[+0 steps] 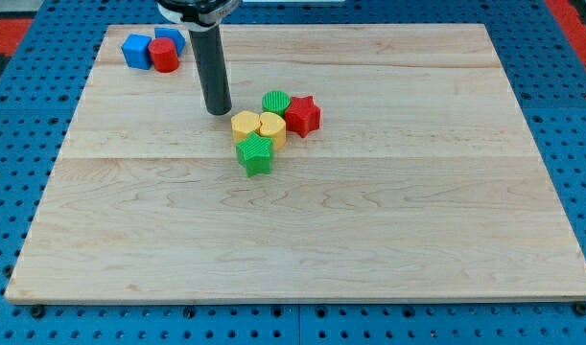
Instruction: Move the arm to the left of the green star
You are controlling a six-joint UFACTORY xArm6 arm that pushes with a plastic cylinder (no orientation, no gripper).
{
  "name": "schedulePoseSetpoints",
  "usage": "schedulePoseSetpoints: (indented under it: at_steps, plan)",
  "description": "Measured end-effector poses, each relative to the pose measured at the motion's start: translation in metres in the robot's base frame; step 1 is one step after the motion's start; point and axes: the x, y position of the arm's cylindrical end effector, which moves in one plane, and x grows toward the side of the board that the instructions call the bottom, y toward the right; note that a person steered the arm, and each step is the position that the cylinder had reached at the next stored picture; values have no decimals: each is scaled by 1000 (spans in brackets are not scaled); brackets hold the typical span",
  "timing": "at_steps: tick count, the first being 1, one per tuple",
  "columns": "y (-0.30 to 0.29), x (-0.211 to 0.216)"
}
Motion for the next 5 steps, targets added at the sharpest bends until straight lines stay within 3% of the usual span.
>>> schedulePoseSetpoints:
  at_steps: [5]
  plan:
    - [-15,-3]
